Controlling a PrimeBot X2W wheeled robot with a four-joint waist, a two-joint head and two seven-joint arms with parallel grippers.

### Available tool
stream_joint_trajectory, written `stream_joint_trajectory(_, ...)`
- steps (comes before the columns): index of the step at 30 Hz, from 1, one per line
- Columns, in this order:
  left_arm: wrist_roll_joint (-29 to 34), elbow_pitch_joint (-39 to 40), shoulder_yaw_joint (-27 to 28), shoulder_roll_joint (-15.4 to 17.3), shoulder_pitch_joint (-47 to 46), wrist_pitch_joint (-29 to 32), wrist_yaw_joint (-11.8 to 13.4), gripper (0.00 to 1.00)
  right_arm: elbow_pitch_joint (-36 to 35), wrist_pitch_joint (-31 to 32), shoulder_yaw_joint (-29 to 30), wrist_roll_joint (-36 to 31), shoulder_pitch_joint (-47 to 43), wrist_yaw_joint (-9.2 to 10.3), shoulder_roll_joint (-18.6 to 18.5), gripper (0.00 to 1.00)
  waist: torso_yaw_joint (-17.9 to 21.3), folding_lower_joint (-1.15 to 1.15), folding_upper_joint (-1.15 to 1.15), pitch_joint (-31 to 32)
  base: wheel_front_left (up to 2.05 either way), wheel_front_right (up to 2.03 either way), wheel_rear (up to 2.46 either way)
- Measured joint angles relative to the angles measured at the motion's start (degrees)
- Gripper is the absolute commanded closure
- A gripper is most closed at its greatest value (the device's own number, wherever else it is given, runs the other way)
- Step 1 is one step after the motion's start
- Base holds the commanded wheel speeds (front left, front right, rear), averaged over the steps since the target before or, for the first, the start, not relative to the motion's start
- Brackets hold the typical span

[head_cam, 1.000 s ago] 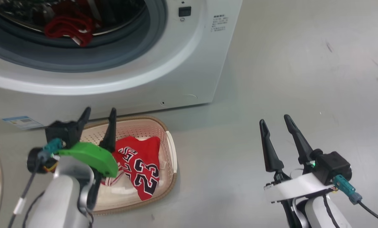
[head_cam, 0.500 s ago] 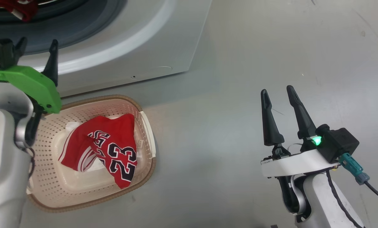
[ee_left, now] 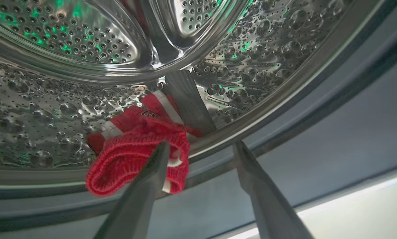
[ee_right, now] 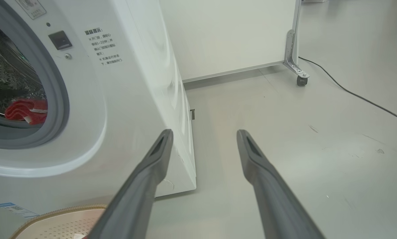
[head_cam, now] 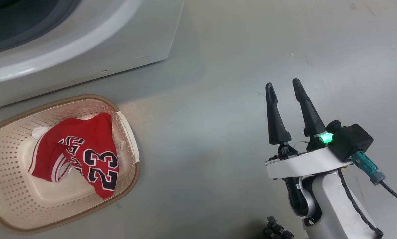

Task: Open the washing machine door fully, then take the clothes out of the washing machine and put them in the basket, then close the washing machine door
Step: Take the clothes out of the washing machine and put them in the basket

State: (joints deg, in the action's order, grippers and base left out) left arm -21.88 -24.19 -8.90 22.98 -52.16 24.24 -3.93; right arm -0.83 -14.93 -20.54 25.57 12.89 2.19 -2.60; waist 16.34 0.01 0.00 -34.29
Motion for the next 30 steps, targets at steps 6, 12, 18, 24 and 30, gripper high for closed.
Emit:
stream_joint_trajectory(6,1.4,-1.3,0.0,4.4,-6.8,6.1,-0.8,0.00,-0.2,0.0,-2.0,2.6,0.3,0.48,0.0,0.00,2.5,0.00,0.00,-2.0,0.00,0.00,0.00)
stream_joint_trajectory(12,1.9,-3.8,0.4,6.6,-10.0,11.2,-1.0,0.00,-0.7,0.0,-3.2,3.8,1.4,0.58,0.0,0.00,4.4,0.00,0.00,-3.9,0.00,0.00,0.00)
stream_joint_trajectory(18,3.1,-6.2,0.5,8.9,-11.2,14.6,-0.9,0.00,-1.1,0.0,-3.4,4.6,2.5,1.00,0.0,0.00,5.9,0.00,0.00,-5.7,0.00,0.00,0.00)
stream_joint_trajectory(24,3.9,-8.6,0.2,9.8,-11.8,17.5,-0.4,0.00,-1.1,0.0,-3.4,5.3,3.4,1.07,0.0,0.00,6.8,0.00,0.00,-6.9,0.00,0.00,0.00)
stream_joint_trajectory(30,3.8,-8.9,-0.3,10.2,-12.6,19.6,-0.4,0.52,-1.1,0.0,-3.8,5.7,4.1,1.07,0.0,0.00,6.9,-0.01,0.00,-7.2,0.00,0.00,0.00)
